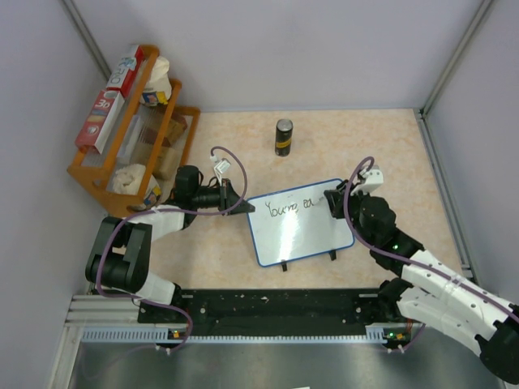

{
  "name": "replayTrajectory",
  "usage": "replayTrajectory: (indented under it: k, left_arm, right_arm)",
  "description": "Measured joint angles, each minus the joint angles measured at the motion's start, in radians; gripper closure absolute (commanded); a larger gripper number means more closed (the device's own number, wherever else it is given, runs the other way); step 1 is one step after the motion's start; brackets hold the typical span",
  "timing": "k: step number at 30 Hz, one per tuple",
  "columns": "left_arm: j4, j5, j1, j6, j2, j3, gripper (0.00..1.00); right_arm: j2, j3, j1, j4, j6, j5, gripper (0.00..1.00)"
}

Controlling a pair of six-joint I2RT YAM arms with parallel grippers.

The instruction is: Write a sentence on the whiteboard

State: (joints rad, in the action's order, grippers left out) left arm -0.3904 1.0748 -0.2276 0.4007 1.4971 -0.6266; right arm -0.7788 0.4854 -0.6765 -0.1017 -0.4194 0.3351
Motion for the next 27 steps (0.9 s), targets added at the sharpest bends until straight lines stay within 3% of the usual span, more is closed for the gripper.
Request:
replayTrajectory:
  k: [16, 27]
  left_arm:
    - [0.000, 0.000, 0.000, 0.000, 0.000, 0.000, 1.00]
    - [0.000, 0.000, 0.000, 0.000, 0.000, 0.000, 1.00]
  right_arm:
    - [0.041, 0.013, 0.005, 0.019, 0.010, 0.004, 1.00]
    - [-0.019, 0.040, 0.022, -0.015, 0.026, 0.004, 1.00]
